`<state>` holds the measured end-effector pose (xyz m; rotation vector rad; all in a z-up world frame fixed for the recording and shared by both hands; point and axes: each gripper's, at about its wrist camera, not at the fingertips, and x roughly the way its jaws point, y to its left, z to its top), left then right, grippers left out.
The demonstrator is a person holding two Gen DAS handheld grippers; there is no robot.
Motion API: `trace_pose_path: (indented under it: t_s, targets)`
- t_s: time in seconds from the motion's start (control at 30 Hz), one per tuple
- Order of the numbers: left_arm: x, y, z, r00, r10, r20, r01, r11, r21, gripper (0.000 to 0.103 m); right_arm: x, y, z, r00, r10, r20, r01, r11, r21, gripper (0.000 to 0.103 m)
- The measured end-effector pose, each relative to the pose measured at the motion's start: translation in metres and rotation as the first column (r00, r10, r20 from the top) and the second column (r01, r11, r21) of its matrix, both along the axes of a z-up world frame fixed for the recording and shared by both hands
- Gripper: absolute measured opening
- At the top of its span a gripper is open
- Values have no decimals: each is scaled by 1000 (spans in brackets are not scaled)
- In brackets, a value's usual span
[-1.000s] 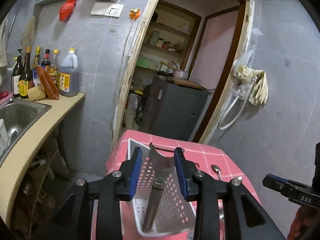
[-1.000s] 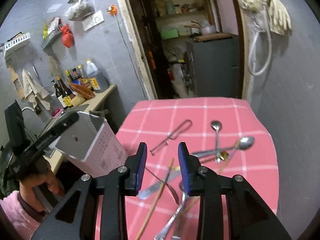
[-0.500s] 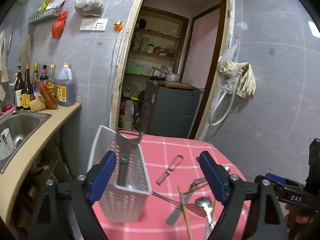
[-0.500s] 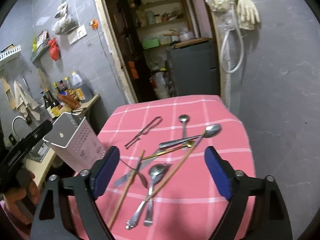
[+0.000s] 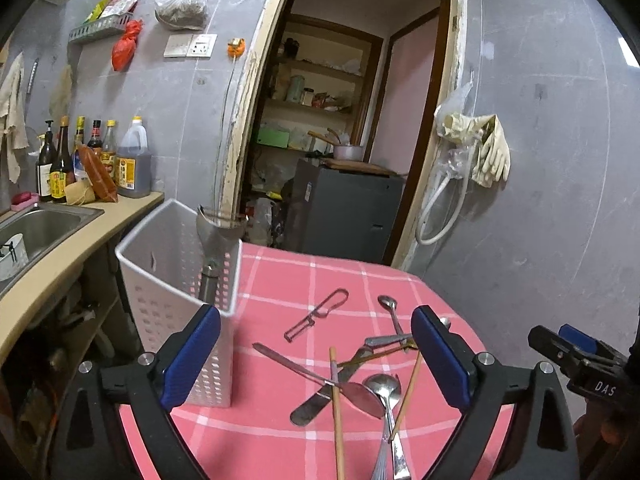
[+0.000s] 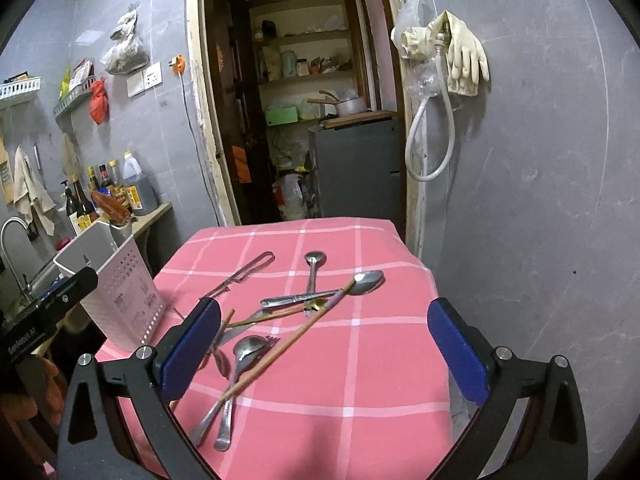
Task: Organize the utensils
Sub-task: 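Withdraw the left tool from the holder back over the utensils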
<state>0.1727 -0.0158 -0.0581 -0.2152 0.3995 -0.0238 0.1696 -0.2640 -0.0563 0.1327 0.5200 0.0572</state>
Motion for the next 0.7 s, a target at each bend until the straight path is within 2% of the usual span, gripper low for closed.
trace_pose_path:
  t_s: [0.3, 0.47, 0.7]
  targets:
    - [11, -21, -22, 999, 11, -38, -10, 1000, 25, 96, 19, -12, -24, 999, 39, 9, -39, 999, -13, 101]
    - [25, -31, -35, 998, 32, -62, -30, 999, 28, 96, 38, -15, -40, 998, 62, -19, -62, 998, -2, 101]
    - [57, -36, -56, 987, 56, -153, -56, 998, 4, 96, 78, -17, -70, 983, 137, -122, -129, 989, 73, 101]
